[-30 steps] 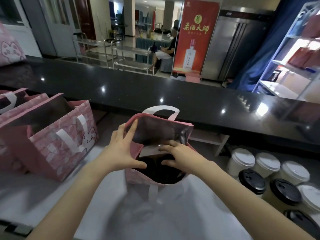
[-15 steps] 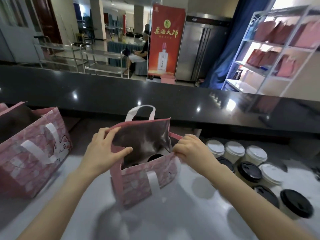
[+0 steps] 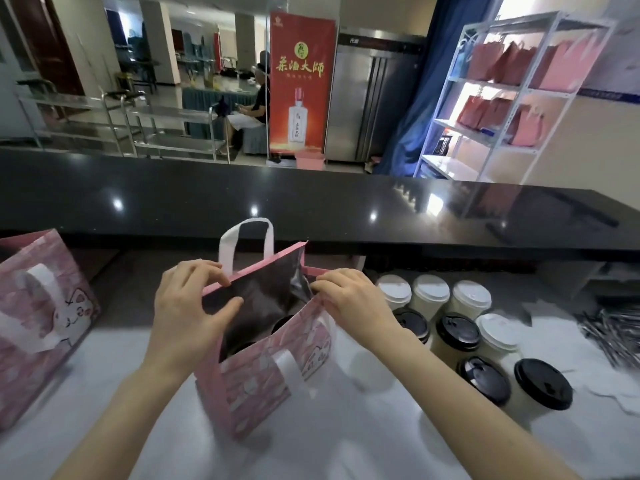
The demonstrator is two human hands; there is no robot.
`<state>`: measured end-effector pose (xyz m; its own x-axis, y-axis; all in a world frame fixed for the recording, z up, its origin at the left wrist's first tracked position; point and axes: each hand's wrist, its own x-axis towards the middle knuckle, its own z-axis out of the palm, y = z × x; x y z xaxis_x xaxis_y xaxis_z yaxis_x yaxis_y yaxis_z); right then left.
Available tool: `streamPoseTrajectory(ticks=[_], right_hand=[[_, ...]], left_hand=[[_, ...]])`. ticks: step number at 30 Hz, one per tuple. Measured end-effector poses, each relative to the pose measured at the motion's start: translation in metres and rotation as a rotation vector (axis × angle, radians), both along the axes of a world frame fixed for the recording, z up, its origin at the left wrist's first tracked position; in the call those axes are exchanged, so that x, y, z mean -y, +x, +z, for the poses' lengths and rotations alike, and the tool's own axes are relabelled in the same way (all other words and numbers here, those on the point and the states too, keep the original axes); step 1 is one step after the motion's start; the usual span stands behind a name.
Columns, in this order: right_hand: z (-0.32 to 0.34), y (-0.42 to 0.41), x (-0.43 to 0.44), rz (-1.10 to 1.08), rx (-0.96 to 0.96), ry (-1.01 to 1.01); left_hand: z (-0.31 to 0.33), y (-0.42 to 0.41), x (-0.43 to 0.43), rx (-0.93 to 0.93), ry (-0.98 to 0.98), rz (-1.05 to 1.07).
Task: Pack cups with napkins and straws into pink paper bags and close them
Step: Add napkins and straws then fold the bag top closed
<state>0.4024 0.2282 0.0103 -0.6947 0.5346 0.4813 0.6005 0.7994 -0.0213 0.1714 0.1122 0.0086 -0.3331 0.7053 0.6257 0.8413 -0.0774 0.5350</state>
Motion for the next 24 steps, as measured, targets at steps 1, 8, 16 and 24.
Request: streamPoseTrajectory(ticks=[1,8,16,24], right_hand=[[-0.001,0.006,0.000,0.011,-0.009,0.003],[0.002,0.100,-0.016,0.012,-0.075,-0.039],[-0.001,0.290,-0.061,-0.182,-0.003,-0.165],[-0.041,0.462,-0.108,-0.544,0.004,-0.484]], left_hand=[[0.004,0.008,-0.001,-0.012,0.033,-0.004],[0.031,0.109,-0.030,-0.013,0.158,-0.142],[0.000,0.294,-0.108,0.077,-0.045,-0.411],[-0.039,0.451,-0.188,0.065,-0.324,-0.632]])
